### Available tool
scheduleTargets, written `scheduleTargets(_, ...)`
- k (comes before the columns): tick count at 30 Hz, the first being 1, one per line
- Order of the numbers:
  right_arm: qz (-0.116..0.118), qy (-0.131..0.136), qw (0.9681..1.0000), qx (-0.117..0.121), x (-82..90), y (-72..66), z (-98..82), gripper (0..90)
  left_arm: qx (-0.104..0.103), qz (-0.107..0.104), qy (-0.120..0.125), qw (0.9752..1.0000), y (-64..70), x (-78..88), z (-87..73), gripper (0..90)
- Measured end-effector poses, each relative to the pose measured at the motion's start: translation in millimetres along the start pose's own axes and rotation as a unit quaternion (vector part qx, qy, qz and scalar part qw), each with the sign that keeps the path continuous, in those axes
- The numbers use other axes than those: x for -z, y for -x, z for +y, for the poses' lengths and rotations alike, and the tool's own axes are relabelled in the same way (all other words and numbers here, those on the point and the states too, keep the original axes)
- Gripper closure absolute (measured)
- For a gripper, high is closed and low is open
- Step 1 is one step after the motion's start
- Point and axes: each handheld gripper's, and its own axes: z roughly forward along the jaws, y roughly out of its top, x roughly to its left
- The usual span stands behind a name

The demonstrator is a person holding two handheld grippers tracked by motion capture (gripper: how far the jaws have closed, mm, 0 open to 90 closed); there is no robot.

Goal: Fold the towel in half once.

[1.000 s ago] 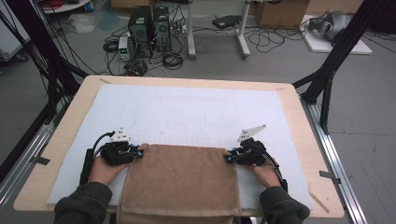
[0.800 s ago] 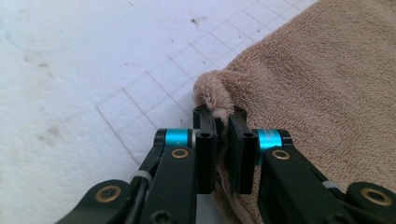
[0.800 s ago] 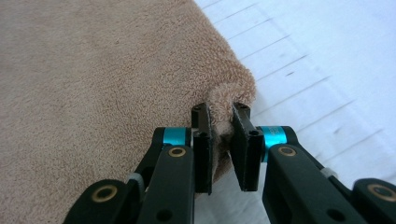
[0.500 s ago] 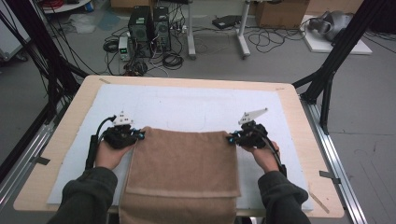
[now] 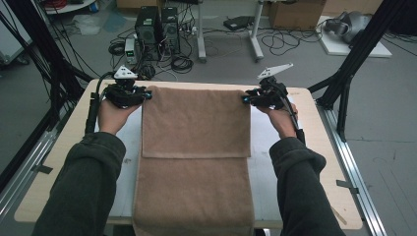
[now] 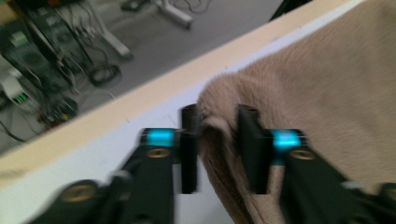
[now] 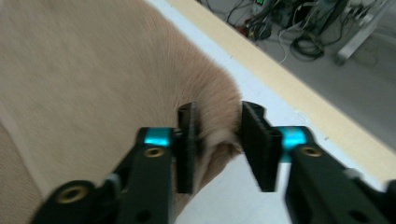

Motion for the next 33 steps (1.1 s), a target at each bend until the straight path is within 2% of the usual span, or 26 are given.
scheduleTargets(3, 0.014, -0.025, 0.9995, -0.013, -7.6, -5.0, -10.4, 56.8, 0.001, -0.014, -0.01, 0.9999, 4.0, 1.4, -19.7, 56.4)
scheduleTargets(4, 0.015, -0.017, 0.9997, -0.006, -7.9, -9.9, -17.1, 56.9, 0.0, -0.016, -0.012, 0.9998, 6.5, 2.9, -26.4, 55.2)
scheduleTargets(10, 0.033, -0.027, 0.9991, -0.005, -6.8, -31.3, -45.4, 54.7, 0.006, -0.037, -0.015, 0.9992, 21.9, 14.2, -65.7, 51.3)
scheduleTargets(13, 0.037, -0.016, 0.9992, 0.001, -5.2, -42.9, -58.9, 54.9, 0.004, -0.048, -0.016, 0.9987, 31.3, 19.4, -83.0, 49.3)
scheduleTargets(16, 0.046, -0.025, 0.9986, 0.008, -8.7, -53.4, -72.9, 56.5, 0.0, -0.056, -0.022, 0.9982, 41.5, 23.1, -99.5, 49.0)
scheduleTargets(17, 0.05, -0.032, 0.9982, 0.008, -9.9, -57.0, -77.5, 56.8, -0.004, -0.059, -0.031, 0.9977, 44.6, 23.5, -104.5, 49.3)
scheduleTargets(20, 0.058, -0.043, 0.9973, 0.016, -15.6, -65.5, -91.9, 59.7, -0.015, -0.072, -0.047, 0.9962, 54.0, 23.6, -118.4, 52.7)
scheduleTargets(22, 0.066, -0.052, 0.9963, 0.017, -22.3, -70.6, -104.1, 60.7, -0.02, -0.076, -0.048, 0.9957, 59.3, 22.3, -127.1, 54.4)
scheduleTargets(27, 0.076, -0.085, 0.9934, 0.013, -40.8, -75.3, -126.2, 60.9, -0.013, -0.099, -0.068, 0.9927, 67.3, 10.1, -145.3, 57.3)
scheduleTargets(28, 0.076, -0.088, 0.9932, 0.01, -42.5, -75.8, -128.0, 61.8, -0.02, -0.101, -0.079, 0.9915, 70.5, 6.4, -147.4, 58.3)
scheduleTargets(29, 0.076, -0.078, 0.994, 0.011, -42.7, -76.4, -130.2, 64.9, -0.031, -0.093, -0.077, 0.9922, 73.0, 5.5, -147.6, 59.9)
scheduleTargets(33, 0.084, -0.069, 0.9941, 0.004, -42.9, -75.2, -132.6, 80.6, -0.042, -0.089, -0.074, 0.9924, 76.9, 2.9, -145.6, 80.5)
